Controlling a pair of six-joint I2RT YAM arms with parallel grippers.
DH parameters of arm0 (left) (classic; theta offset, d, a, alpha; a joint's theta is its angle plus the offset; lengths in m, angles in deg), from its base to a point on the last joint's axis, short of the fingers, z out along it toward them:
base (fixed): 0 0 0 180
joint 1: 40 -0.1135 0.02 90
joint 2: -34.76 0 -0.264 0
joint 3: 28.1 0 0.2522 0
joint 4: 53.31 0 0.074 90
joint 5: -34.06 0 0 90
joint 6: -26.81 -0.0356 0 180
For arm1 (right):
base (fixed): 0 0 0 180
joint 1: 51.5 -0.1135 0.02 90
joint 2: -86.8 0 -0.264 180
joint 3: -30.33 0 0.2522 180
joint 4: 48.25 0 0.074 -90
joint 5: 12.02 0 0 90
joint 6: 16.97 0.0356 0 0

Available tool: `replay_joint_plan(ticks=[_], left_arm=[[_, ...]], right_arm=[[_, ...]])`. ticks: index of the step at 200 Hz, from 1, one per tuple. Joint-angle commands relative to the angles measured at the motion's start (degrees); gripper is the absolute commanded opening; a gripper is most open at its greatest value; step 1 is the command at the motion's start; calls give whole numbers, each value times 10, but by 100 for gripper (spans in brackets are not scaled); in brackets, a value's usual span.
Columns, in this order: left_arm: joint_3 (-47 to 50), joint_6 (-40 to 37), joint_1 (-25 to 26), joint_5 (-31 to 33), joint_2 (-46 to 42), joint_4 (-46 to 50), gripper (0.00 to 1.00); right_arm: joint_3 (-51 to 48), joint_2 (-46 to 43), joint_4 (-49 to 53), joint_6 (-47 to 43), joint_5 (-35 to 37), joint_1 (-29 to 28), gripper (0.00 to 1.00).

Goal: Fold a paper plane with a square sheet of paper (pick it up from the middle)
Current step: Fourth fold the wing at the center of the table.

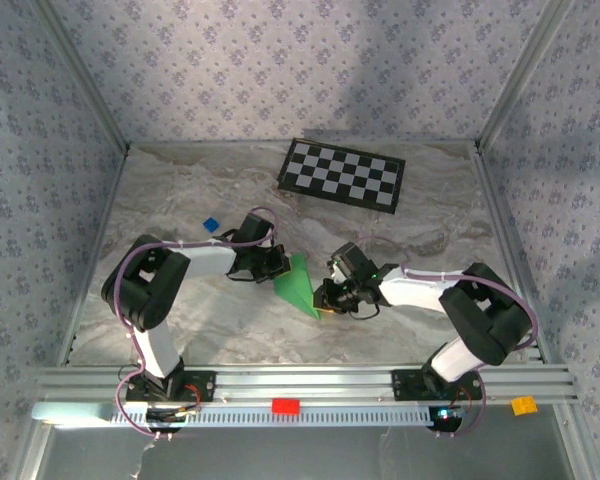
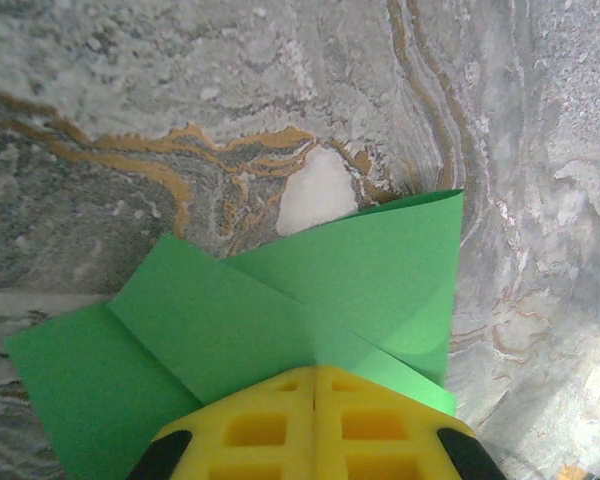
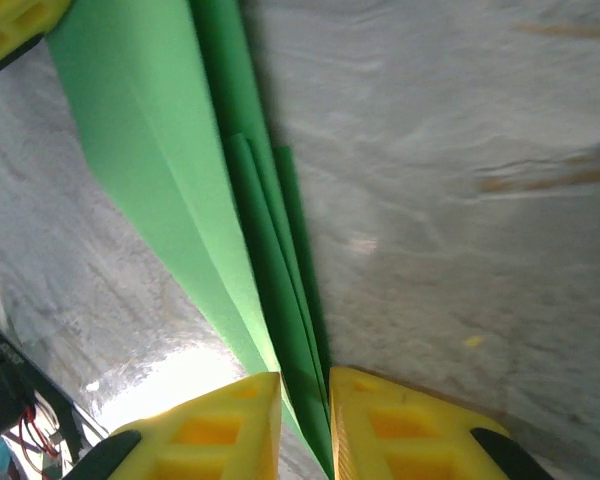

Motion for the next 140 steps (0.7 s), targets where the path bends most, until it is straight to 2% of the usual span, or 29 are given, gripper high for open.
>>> replay_joint_plan(ticks=[1,97,124,140], left_arm=[[-1,1,-5,18,9,48,0],[-1,2,-5,17,9,47,0],[-1,2,-6,17,9,47,0],[-1,2,-5,17,9,48,0]], right_arm=[[-6,5,-16,-11,-16,-4,21],[-13,26,-38,-4,-10,-2,25],[-19,33,-62,0,-21,-1,24],[-27,30,-83,4,-29,-1,20]])
